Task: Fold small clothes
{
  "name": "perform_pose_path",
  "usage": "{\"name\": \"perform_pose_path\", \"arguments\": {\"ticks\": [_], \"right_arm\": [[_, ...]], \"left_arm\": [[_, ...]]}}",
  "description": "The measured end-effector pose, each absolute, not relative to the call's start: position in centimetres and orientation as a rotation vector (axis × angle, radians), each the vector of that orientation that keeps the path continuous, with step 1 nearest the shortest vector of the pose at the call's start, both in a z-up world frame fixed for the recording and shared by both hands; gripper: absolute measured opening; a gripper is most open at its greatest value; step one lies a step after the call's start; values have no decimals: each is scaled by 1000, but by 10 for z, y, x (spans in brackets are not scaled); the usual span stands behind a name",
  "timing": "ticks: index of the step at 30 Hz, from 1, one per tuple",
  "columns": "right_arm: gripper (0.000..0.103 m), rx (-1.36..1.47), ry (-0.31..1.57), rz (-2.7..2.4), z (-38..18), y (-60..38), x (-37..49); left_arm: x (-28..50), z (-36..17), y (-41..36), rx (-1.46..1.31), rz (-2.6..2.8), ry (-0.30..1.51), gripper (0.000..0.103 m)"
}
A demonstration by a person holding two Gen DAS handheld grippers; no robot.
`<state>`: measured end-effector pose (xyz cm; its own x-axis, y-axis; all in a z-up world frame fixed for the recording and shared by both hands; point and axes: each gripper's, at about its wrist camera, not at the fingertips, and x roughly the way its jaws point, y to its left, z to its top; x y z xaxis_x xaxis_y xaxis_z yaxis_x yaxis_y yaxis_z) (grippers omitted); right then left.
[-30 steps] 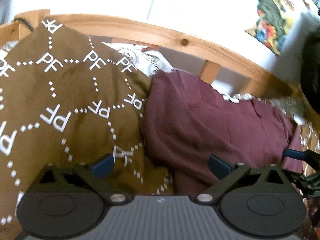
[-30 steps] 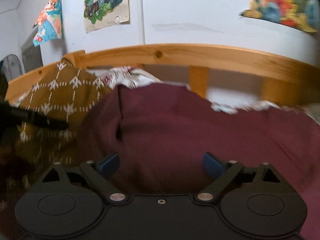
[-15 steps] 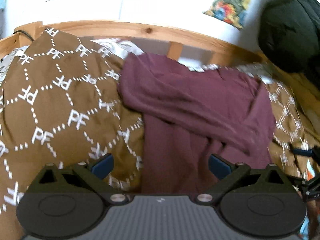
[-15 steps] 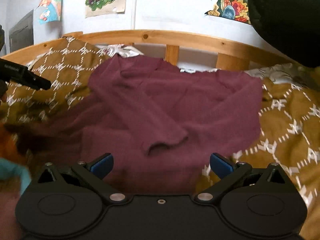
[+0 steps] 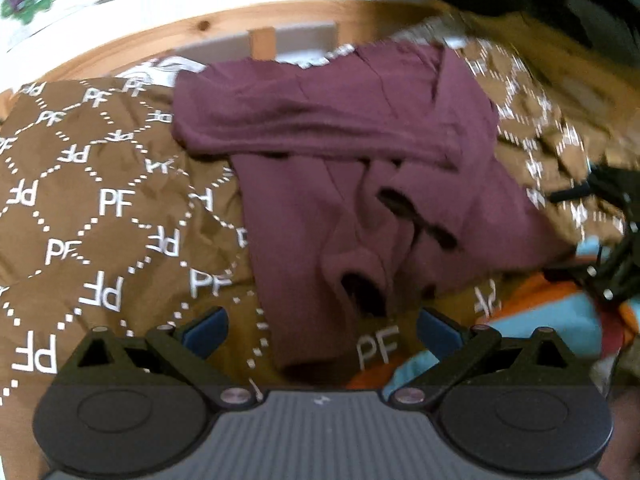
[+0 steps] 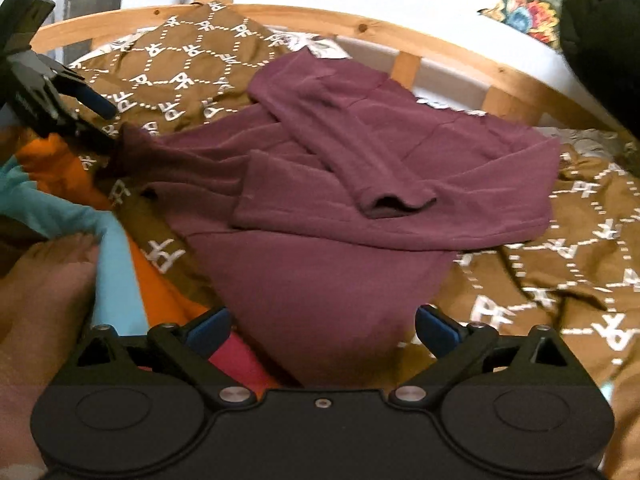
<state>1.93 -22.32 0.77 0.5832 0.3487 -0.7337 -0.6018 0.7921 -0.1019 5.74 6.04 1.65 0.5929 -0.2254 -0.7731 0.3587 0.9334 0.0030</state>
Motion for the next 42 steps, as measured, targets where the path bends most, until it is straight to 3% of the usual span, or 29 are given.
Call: {"name": "perform_pose_path", "arguments": {"ticks": [5,14,21,25,28,34,38,40,41,42], "right_arm": [[90,-346,808,582,-11,-200,25],[90,-327,798,517,-16,-197,31],[90,-282,814,485,-16,-206,36],[90,-283,814,481,-16,-205,35],[91,-279,816,479,-16,-206,35],[91,-276,819,478,-16,-207,35],[92,-277,819,476,-18,-207,35],[93,-288,812,475,-18,-206,34],[93,-296,806,475,-18,-206,33],[94,-303,802,479,-18,-205,33]], "left_arm": [[62,-6,39,350,-287,892,102],[69,-12,30,358,-247,857,103],[55,-7,14,515,-263,749,83],[52,-5,10,546,-283,734,77],[55,-3,15,513,-276,749,76],[70,4,35,322,-188,806,65],[78,-1,33,252,-162,840,50],[74,-2,25,309,-164,817,25],[72,0,21,349,-164,794,7],[70,5,19,375,-163,762,7]]}}
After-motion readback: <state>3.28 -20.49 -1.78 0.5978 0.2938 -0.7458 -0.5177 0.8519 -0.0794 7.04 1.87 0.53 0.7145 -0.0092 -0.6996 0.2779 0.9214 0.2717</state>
